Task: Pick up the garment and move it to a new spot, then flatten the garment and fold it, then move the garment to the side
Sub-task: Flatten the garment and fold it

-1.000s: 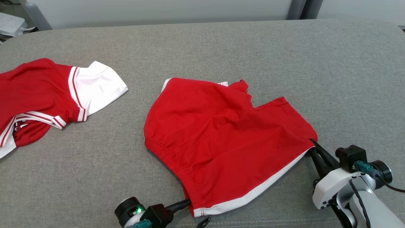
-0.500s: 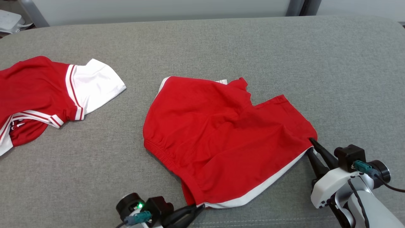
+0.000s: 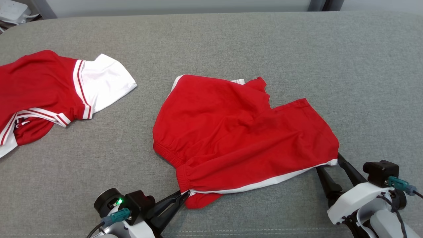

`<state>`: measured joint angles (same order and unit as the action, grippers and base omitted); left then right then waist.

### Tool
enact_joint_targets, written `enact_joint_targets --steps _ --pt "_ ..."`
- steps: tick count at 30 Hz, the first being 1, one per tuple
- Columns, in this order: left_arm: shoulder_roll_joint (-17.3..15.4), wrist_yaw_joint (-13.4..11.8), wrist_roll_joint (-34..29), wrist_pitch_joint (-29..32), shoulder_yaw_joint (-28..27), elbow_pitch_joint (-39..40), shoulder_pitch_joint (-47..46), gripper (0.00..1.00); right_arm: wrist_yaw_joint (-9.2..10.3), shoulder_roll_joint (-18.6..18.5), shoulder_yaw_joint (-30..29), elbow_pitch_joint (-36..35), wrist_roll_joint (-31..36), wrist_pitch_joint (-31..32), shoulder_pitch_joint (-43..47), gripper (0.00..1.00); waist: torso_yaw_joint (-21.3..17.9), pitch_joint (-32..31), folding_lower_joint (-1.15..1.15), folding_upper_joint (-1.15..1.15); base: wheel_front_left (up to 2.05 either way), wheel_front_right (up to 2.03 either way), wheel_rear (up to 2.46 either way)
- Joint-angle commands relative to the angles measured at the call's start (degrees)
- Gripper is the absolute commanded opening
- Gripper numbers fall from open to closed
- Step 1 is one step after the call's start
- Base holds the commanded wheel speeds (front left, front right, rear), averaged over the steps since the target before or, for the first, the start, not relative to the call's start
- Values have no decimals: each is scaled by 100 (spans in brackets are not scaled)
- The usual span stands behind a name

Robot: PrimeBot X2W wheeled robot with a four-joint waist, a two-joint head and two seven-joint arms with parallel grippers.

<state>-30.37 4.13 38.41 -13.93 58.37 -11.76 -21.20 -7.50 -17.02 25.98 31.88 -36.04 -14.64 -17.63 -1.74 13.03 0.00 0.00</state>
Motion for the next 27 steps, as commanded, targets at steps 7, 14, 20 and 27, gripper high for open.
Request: enact_joint_targets --steps 7,14,20,27 --pt "-286 -193 0 -74 -308 109 -37 0 1 -471 311 -337 -831 -36 240 100 46 -1 0 0 0 0 0" --pt "-415 -310 18 -92 -511 189 39 0 1 -855 337 -1008 -1380 -36 654 100 29 -6 0 0 0 0 0" --pt "-439 -331 -7 -99 -591 210 96 0 1 -946 550 -1365 -1729 -36 793 100 40 -44 0 0 0 0 0" --pt "-404 -322 -45 -103 -609 193 150 0 1 -883 638 -1287 -1715 -36 851 93 95 -117 0 0 0 0 0"
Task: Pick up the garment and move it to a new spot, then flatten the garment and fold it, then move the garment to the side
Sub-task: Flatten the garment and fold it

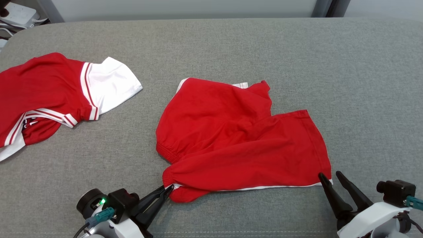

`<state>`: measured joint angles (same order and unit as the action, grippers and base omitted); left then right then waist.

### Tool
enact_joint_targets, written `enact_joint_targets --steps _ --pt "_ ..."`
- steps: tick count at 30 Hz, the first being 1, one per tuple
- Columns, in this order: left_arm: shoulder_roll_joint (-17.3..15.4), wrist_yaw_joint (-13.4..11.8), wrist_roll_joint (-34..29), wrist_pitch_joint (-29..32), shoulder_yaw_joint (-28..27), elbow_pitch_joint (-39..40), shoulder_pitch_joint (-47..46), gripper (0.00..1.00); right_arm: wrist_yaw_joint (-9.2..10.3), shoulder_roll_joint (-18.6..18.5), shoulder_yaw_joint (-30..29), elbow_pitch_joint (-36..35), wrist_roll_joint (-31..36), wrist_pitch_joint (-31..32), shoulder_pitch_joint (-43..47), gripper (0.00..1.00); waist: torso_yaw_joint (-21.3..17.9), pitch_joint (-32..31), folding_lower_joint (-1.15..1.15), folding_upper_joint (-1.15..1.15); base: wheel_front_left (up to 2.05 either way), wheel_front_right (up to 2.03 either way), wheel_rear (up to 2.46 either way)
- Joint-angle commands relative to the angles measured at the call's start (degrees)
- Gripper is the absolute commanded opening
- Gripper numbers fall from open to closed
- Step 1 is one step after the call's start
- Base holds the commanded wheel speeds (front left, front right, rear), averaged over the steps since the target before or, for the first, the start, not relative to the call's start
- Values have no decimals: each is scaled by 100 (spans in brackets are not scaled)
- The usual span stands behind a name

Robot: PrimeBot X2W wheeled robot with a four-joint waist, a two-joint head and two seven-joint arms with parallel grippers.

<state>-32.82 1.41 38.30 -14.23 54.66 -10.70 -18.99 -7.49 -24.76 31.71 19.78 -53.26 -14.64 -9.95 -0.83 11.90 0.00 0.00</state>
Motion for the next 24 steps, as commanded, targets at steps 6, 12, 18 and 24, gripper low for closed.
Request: enact_joint_targets --steps 6,12,18,24 --pt "-144 -47 -54 -74 -262 102 -47 0 0 -83 249 383 224 -36 -1 88 30 -32 0 0 0 0 0" --pt "-112 -40 -82 -75 -278 150 -73 0 0 115 374 825 267 -36 -159 75 46 -32 0 0 0 0 0" --pt "-95 -37 -119 -75 -278 162 -85 0 0 238 457 1062 286 -36 -313 45 65 -26 0 0 0 0 0" --pt "-87 -48 -131 -76 -317 178 -87 0 0 341 506 1409 366 -36 -553 0 52 7 0 0 0 0 0"
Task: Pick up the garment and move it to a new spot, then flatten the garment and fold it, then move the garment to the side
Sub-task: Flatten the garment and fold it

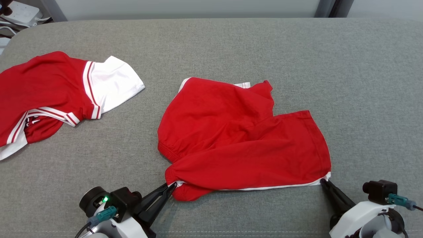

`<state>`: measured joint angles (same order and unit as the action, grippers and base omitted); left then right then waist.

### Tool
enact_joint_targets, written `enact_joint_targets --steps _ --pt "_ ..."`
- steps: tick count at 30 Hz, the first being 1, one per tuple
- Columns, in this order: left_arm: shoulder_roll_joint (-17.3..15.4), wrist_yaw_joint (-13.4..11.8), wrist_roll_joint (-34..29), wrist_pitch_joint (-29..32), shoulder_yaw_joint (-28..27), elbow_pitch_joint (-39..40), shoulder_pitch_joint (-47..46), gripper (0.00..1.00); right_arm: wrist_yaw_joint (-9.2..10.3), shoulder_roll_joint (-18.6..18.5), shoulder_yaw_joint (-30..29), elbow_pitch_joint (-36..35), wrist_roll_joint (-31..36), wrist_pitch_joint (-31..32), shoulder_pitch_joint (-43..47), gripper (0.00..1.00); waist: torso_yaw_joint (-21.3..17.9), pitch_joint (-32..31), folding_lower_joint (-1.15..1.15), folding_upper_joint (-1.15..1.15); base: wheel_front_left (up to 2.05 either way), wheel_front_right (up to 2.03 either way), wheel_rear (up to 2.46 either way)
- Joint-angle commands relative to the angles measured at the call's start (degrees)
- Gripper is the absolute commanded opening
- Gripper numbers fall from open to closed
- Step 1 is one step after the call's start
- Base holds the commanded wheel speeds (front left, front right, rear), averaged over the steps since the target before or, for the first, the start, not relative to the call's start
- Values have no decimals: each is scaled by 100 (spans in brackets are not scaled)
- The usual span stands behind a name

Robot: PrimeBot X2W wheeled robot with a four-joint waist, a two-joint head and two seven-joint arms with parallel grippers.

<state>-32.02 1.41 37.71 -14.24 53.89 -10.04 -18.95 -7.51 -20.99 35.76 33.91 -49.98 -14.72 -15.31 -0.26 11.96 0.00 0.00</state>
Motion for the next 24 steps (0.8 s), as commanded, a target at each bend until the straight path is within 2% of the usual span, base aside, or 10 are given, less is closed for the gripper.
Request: enact_joint_targets --steps 1,5,10,15,20,24 --pt "-165 -53 -82 -75 -253 123 -97 0 2 -22 43 -6 29 -28 -47 0 -7 1 0 0 0 0 0" --pt "-131 -11 21 -75 -431 273 -90 0 2 -49 -461 -367 0 -28 -91 0 -33 -40 0 0 0 0 0" --pt "-212 339 790 -12 -763 746 -93 0 2 -178 -1258 -1436 -91 -28 -100 0 -141 -249 0 0 0 0 0" --pt "-618 539 1932 485 -1080 1885 -281 0 2 -528 -1954 -2575 -205 -28 -26 0 -235 -569 0 0 0 0 0" --pt "-925 587 3629 1083 -1529 3609 -551 0 2 -972 -2513 -3690 -443 -28 286 0 -271 -795 0 0 0 0 0" --pt "-1023 595 4813 1569 -1872 4710 -1104 0 2 -1103 -3551 -4849 -725 -28 578 0 -225 -868 0 0 0 0 0"
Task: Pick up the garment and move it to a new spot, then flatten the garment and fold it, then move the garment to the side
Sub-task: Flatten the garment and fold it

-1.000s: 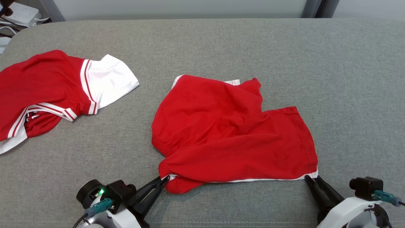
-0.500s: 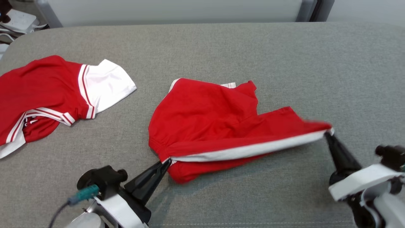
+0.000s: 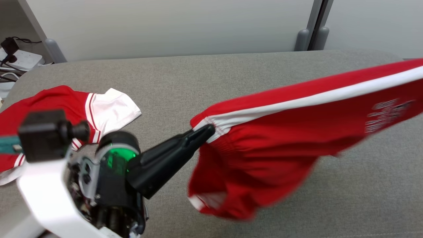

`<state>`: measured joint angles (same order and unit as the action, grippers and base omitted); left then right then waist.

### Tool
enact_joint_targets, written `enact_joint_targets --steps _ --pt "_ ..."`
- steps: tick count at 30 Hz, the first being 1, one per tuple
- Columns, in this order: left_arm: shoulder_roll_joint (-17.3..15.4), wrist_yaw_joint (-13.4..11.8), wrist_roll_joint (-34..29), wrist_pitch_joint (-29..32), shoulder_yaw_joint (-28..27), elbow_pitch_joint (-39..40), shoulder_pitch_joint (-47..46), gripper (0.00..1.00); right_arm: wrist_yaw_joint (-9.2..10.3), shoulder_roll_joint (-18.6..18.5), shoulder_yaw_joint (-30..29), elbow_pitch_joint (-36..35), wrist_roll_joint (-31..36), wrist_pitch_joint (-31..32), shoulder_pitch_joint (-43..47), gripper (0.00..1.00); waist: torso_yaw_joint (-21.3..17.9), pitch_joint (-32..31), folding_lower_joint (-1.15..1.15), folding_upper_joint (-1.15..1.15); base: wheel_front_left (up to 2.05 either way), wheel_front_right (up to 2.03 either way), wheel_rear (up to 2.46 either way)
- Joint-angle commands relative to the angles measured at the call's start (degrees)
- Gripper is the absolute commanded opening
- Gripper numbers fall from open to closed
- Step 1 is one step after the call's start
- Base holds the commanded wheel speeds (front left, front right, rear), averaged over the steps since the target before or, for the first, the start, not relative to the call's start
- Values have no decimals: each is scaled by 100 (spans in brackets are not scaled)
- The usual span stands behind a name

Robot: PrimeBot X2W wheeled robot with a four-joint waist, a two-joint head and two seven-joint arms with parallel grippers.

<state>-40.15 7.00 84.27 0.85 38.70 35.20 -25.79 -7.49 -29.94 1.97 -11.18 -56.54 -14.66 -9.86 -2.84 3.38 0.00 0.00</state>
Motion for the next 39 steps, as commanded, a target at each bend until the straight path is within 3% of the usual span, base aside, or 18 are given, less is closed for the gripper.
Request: enact_joint_targets --steps 1,4,8,10,13,17,19,22,25,31,35,39 --pt "-225 30 362 191 -416 295 -600 0 0 -233 -419 -612 -54 -34 121 0 35 -4 0 0 0 0 0" --pt "-245 -71 714 570 -501 177 -1117 0 0 -221 -717 -1032 39 92 252 0 -5 68 0 0 0 0 0" --pt "-200 -120 377 883 -329 -633 -1577 0 0 -64 -381 -739 232 457 -147 0 -52 250 0 0 0 0 0" --pt "23 -83 -206 830 -173 -1462 -1925 0 0 126 19 -124 353 683 -769 0 -68 387 0 0 0 0 0" --pt "580 -2 -1323 267 1 -2972 -2643 0 0 531 587 1212 456 843 -2183 0 -144 545 0 0 0 0 0" --pt "1082 42 -2797 -894 234 -4710 -4055 0 0 952 1000 2975 763 410 -4450 0 -325 706 0 0 0 0 0" --pt "1277 45 -3210 -1373 439 -5218 -4727 0 0 950 1102 3574 1049 126 -5348 0 -352 806 0 0 0 0 0" --pt "1436 46 -3160 -1538 942 -5566 -5210 0 0 915 1486 4298 1298 26 -6026 0 -431 953 0 0 0 0 0" --pt "1310 47 -3007 -1573 1688 -5740 -5118 0 0 919 2052 4822 1363 -1 -6019 0 -557 1046 0 0 0 0 0" --pt "1420 47 -3170 -1583 2258 -6036 -4366 0 0 936 3017 5480 1165 -24 -5302 0 -676 1643 0 0 0 0 0" --pt "1702 48 -3061 -1584 2138 -6333 -3619 0 0 950 3626 5887 1045 -29 -4786 0 -674 1970 0 0 0 0 0" --pt "1800 48 -3096 -1584 2142 -6231 -3042 0 0 767 4077 5861 766 -31 -4404 0 -552 2029 0 0 0 0 0"
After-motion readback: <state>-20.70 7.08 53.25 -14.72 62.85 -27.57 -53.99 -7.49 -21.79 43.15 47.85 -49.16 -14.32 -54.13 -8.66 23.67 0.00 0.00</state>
